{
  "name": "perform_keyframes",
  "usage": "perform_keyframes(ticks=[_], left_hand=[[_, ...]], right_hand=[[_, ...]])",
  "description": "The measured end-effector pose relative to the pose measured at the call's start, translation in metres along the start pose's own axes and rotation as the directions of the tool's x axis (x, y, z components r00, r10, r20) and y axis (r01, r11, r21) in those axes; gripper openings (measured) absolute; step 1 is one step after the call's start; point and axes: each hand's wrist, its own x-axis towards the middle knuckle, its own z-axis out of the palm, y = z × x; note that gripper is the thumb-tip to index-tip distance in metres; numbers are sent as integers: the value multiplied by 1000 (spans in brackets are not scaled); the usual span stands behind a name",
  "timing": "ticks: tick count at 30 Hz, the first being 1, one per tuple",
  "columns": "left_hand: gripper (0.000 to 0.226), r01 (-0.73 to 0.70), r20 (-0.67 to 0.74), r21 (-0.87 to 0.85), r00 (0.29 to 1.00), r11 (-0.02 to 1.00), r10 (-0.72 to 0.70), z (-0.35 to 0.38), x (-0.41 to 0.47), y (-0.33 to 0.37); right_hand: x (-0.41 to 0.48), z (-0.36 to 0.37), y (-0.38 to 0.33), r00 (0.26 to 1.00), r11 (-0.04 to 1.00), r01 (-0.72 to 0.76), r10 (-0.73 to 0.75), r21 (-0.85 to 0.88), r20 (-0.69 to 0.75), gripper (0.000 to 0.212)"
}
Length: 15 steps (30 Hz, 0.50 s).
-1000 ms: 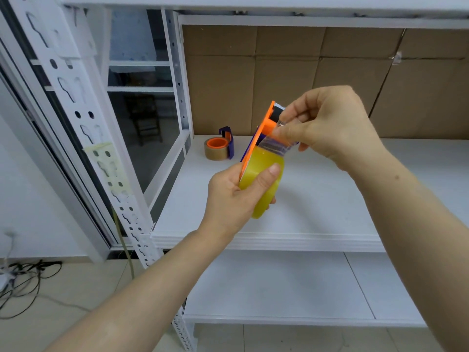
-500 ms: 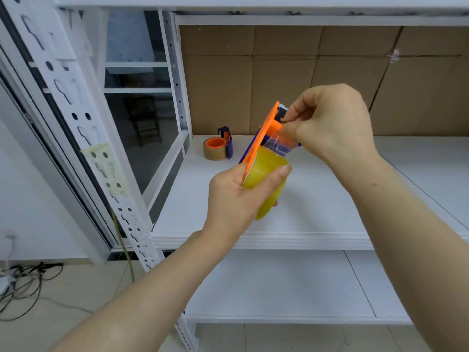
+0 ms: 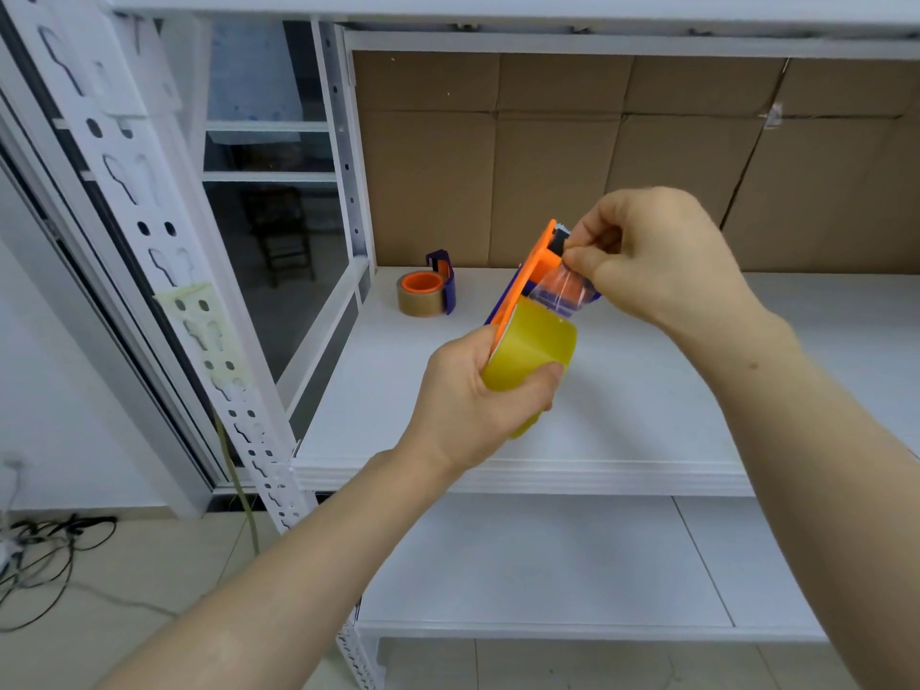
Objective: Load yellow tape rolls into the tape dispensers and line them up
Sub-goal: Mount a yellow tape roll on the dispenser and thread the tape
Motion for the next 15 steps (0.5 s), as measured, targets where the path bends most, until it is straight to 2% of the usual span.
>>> perform_keyframes(ticks=[4,9,11,15], left_hand=[[8,-5,-3,-53,1000,999,5,-1,5,3],[11,14,-25,-121,1000,993,-17,-2,9,11],[11,24,-7,-108,1000,994,-25,-2,8,13],[12,56,-59,-86,996,995,-61,-3,7,10]], right_hand=[[-2,11,6,979,991,109,-120,-75,-163,12],[-3,18,9,905,971,225,-240,-83,-352,14],[1,14,6,902,969,238,-246,-66,-354,17],[10,9,2,952,977,199,-174,76,-253,17]])
